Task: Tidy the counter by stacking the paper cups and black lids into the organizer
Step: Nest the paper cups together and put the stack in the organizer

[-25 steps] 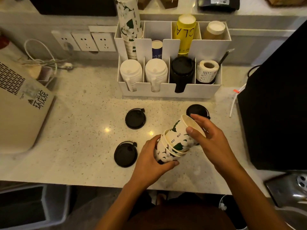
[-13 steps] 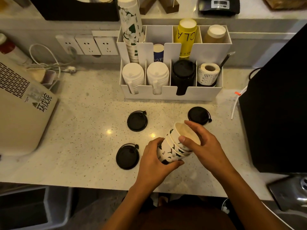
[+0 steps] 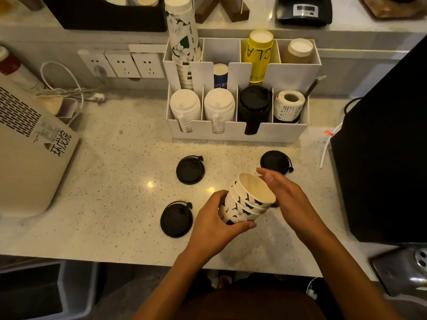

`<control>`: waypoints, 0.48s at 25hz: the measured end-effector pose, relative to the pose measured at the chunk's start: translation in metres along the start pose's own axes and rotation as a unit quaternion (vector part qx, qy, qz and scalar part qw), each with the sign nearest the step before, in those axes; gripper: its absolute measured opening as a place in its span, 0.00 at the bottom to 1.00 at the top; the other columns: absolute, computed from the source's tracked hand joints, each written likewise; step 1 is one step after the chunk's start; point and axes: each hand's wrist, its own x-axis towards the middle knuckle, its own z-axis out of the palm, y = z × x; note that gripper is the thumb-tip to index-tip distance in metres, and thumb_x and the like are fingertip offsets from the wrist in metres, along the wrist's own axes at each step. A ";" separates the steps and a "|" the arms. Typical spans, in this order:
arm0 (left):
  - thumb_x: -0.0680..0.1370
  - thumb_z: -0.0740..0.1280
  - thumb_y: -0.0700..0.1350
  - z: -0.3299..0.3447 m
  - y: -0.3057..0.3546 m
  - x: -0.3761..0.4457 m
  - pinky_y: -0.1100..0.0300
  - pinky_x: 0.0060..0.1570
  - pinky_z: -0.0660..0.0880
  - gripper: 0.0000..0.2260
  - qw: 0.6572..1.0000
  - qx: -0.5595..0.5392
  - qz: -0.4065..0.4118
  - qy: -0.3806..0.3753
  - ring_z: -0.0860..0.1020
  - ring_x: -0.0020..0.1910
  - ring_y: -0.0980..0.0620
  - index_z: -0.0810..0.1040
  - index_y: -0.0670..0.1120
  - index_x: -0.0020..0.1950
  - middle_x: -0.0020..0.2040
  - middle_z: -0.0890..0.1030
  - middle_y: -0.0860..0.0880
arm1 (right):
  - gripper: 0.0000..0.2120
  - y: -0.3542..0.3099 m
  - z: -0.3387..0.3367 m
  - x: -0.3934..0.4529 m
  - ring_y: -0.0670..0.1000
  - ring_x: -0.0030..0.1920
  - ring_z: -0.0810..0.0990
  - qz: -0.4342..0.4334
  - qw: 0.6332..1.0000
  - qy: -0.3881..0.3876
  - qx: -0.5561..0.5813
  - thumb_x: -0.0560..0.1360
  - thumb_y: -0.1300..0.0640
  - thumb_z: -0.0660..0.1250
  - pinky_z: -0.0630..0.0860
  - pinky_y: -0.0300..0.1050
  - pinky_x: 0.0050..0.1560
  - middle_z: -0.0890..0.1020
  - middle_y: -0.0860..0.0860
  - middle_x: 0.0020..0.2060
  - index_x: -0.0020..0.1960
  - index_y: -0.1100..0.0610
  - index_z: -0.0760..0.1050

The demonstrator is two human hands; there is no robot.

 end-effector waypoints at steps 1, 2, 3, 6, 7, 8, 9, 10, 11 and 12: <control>0.62 0.80 0.62 0.001 0.000 -0.001 0.75 0.46 0.75 0.29 1.000 -0.007 0.000 0.000 0.78 0.54 0.67 0.69 0.70 0.57 0.55 0.80 0.64 | 0.26 0.000 0.001 0.000 0.38 0.60 0.75 0.001 1.000 -0.001 0.004 0.64 0.18 0.54 0.73 0.38 0.55 0.75 0.31 0.60 0.59 0.24 0.70; 0.62 0.80 0.62 0.003 0.000 -0.002 0.75 0.46 0.75 0.29 1.000 -0.011 0.002 -0.001 0.78 0.54 0.67 0.69 0.71 0.57 0.54 0.80 0.64 | 0.25 -0.001 0.003 0.000 0.37 0.60 0.75 -0.003 1.000 -0.006 0.002 0.64 0.19 0.54 0.74 0.33 0.53 0.75 0.28 0.59 0.58 0.22 0.70; 0.62 0.80 0.62 0.005 0.002 -0.002 0.75 0.47 0.75 0.29 1.000 -0.011 0.004 -0.002 0.78 0.54 0.67 0.68 0.71 0.57 0.55 0.80 0.64 | 0.24 -0.002 0.006 0.000 0.34 0.59 0.74 -0.012 1.000 -0.013 -0.004 0.64 0.19 0.55 0.74 0.28 0.47 0.74 0.26 0.58 0.58 0.22 0.70; 0.63 0.79 0.63 0.009 0.004 -0.001 0.70 0.52 0.77 0.33 1.000 -0.004 0.025 -0.002 0.78 0.57 0.64 0.67 0.72 0.63 0.58 0.79 0.63 | 0.21 -0.005 0.014 0.001 0.31 0.59 0.74 -0.046 0.998 -0.009 -0.036 0.67 0.23 0.60 0.72 0.28 0.49 0.73 0.23 0.57 0.59 0.24 0.70; 0.63 0.79 0.63 0.011 0.005 0.000 0.67 0.53 0.77 0.33 1.000 0.000 0.030 0.007 0.78 0.57 0.63 0.67 0.70 0.64 0.59 0.79 0.63 | 0.20 -0.006 0.017 0.003 0.30 0.59 0.73 -0.057 0.997 -0.001 -0.052 0.69 0.26 0.61 0.70 0.30 0.53 0.73 0.22 0.56 0.60 0.25 0.70; 0.64 0.79 0.62 0.013 0.004 0.001 0.66 0.53 0.78 0.33 0.999 0.002 0.033 0.023 0.78 0.57 0.62 0.68 0.68 0.65 0.60 0.79 0.62 | 0.19 -0.007 0.020 0.004 0.28 0.59 0.72 -0.068 0.995 0.005 -0.078 0.70 0.28 0.62 0.69 0.30 0.53 0.73 0.22 0.56 0.61 0.25 0.70; 0.64 0.79 0.61 0.014 0.004 0.002 0.66 0.52 0.78 0.34 0.999 0.004 0.032 0.041 0.79 0.56 0.63 0.68 0.66 0.66 0.60 0.79 0.62 | 0.19 -0.008 0.024 0.005 0.30 0.59 0.73 -0.085 0.989 0.010 -0.119 0.71 0.30 0.62 0.68 0.31 0.54 0.73 0.24 0.57 0.62 0.25 0.68; 0.65 0.78 0.61 0.017 0.003 0.004 0.66 0.51 0.78 0.34 0.998 0.005 0.030 0.055 0.79 0.56 0.63 0.67 0.63 0.67 0.60 0.79 0.61 | 0.22 -0.009 0.029 0.006 0.33 0.60 0.74 -0.109 0.978 0.017 -0.177 0.71 0.30 0.62 0.69 0.33 0.55 0.73 0.27 0.59 0.65 0.27 0.67; 0.67 0.77 0.60 0.020 0.002 0.005 0.65 0.51 0.79 0.33 0.998 -0.001 0.027 0.062 0.79 0.56 0.62 0.67 0.60 0.68 0.60 0.79 0.60 | 0.26 -0.010 0.035 0.007 0.38 0.61 0.74 -0.132 0.961 0.024 -0.241 0.71 0.29 0.61 0.72 0.37 0.56 0.73 0.32 0.61 0.68 0.30 0.66; 0.68 0.76 0.60 0.024 -0.001 0.007 0.61 0.52 0.80 0.32 0.998 -0.012 0.023 0.065 0.80 0.56 0.61 0.68 0.57 0.69 0.60 0.80 0.57 | 0.30 -0.011 0.041 0.009 0.43 0.62 0.74 -0.149 0.942 0.033 -0.298 0.71 0.26 0.59 0.75 0.43 0.57 0.74 0.39 0.63 0.70 0.34 0.65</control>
